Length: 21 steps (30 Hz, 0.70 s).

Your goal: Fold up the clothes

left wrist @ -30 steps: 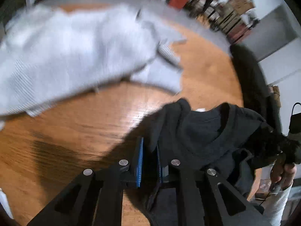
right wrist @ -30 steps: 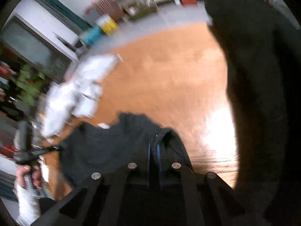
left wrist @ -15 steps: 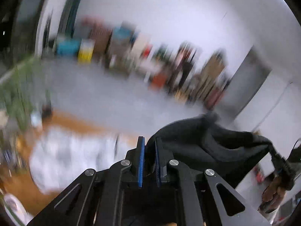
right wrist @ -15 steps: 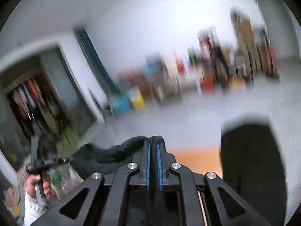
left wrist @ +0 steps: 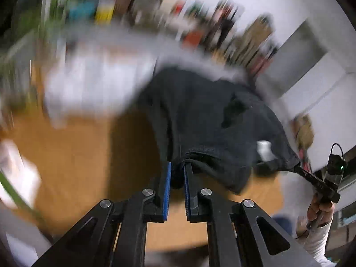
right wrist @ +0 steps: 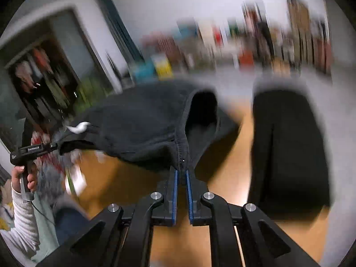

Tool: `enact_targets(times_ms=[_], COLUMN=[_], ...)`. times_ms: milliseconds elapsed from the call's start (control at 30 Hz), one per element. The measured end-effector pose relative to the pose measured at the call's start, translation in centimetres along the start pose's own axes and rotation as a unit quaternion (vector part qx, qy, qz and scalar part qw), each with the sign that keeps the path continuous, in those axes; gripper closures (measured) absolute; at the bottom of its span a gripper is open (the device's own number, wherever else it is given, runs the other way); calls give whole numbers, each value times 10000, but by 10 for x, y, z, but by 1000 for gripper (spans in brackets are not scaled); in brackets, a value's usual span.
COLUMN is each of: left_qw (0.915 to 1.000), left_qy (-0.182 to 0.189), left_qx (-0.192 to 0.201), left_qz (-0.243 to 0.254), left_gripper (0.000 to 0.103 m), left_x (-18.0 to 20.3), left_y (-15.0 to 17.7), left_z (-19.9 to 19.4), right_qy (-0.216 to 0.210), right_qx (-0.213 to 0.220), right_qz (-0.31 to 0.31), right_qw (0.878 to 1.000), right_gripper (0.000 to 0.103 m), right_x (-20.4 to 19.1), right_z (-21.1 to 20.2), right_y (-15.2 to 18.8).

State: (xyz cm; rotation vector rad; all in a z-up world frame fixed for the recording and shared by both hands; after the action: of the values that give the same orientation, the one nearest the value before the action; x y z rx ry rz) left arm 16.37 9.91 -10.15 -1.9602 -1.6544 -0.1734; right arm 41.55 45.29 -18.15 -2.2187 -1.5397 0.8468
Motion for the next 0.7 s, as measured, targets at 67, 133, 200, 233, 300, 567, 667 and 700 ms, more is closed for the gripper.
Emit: enact_targets(times_ms=[67,133,200,233,300,567,667,700], left_qw=[9974,9916,9908,9913,9928,9969,9922,9915], left_qy=[-160,-327,-298,-247,-162,-461,-898,-961], left_qx=[-645,-1142,-1188,-1144,-1002,-190,18,63], left_qz=[-261,-508,-578,-606,-639,-611,-860,-879], left_gripper=[93,93,92,92,92,91,78,68], left_x=[-32,-55,-65,-69,-72,-67,-80,-84], left_y=[41,65,77,80,78,-14,-48,-54], left_z=[53,90,98,98,94,104,119,123], right_qy=[-54,-31,7,25,37,474,1001,1001], right_qx=[-610,-990,-1079,-1110,-992,-184,-150,-8], right_qz=[463,854,988,1045,981,862,1204,1236], right_qw=[9970,9914,9892,9883,9902,9950,9876,9873], right_gripper=[95,95,95,95,95,92,31,26], right_x=[26,42,43,43,41,59,79,78], right_z=[39,63,66,67,62,37,50,48], right_y=[57,90,102,108,99,14,-12,-12])
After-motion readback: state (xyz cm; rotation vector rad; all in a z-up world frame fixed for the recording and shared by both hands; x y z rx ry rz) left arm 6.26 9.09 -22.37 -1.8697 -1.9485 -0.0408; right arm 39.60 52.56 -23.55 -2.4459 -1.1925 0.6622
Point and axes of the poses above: each gripper's, at about its wrist camera, not at the fingertips, and z roughly the way its jaws point, x to its right, y to its underside, the point moved 3 cm from there along z, roughly the way its jaws point, and after that the axes turned 6 degrees about -z, right-handed, at the moved point
